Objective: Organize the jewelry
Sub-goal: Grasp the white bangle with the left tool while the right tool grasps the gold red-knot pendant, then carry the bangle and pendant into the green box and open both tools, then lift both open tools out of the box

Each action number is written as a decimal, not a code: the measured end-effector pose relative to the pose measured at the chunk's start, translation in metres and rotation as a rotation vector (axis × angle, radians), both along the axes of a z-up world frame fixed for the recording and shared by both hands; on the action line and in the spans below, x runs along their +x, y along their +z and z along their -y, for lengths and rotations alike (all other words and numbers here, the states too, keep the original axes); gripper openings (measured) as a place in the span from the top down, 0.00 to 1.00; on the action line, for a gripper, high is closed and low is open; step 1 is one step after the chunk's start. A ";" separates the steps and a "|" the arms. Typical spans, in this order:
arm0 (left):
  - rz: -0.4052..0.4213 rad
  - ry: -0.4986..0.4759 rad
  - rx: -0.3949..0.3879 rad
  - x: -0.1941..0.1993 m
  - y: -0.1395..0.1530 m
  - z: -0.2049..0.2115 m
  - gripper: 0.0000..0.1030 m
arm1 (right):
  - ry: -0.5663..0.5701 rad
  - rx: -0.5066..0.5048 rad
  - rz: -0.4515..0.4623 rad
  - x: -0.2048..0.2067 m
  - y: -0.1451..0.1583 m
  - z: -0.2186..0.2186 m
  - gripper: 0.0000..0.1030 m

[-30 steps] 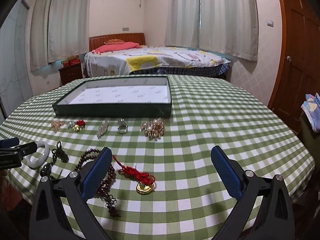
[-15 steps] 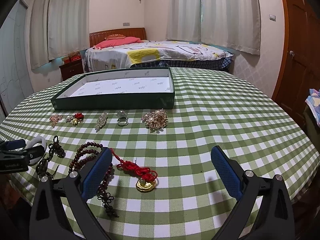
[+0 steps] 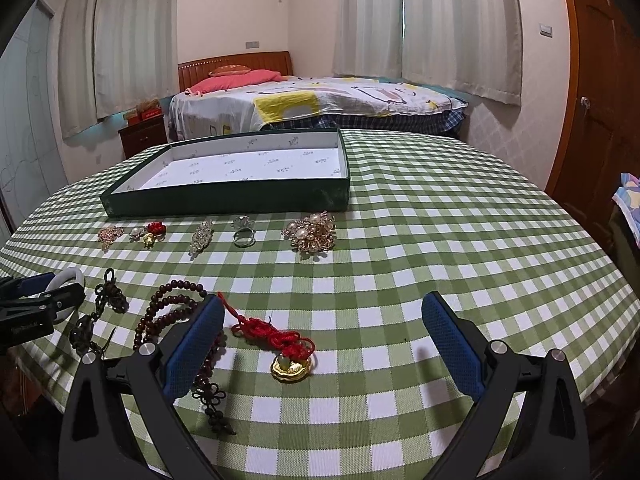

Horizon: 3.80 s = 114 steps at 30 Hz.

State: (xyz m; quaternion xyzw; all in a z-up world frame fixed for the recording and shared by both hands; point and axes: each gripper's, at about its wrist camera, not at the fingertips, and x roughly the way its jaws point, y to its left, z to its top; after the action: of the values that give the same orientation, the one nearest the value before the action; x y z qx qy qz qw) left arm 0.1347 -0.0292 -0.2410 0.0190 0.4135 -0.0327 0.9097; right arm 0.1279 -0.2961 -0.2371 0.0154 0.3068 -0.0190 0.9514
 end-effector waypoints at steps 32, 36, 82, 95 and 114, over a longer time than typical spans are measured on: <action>0.004 0.078 -0.029 0.000 0.004 -0.024 0.33 | 0.110 0.017 -0.117 -0.007 -0.013 -0.009 0.73; 0.008 0.075 -0.026 -0.002 0.005 -0.023 0.33 | 0.124 0.011 -0.117 -0.007 -0.014 -0.013 0.78; 0.178 -0.043 -0.032 0.154 0.063 0.033 0.33 | 0.076 0.151 0.045 0.154 0.052 0.001 0.78; -0.010 -0.045 -0.053 0.189 0.009 0.033 0.33 | 0.061 0.129 -0.131 0.184 0.011 0.000 0.78; 0.053 -0.030 -0.051 0.159 0.030 0.030 0.24 | 0.066 0.107 -0.082 0.151 0.025 -0.007 0.61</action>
State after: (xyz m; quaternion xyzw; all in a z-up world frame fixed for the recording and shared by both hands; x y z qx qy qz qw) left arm 0.2940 -0.0595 -0.2108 0.0029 0.3881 -0.0563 0.9199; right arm 0.2790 -0.2890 -0.2122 0.0551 0.3467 0.0279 0.9359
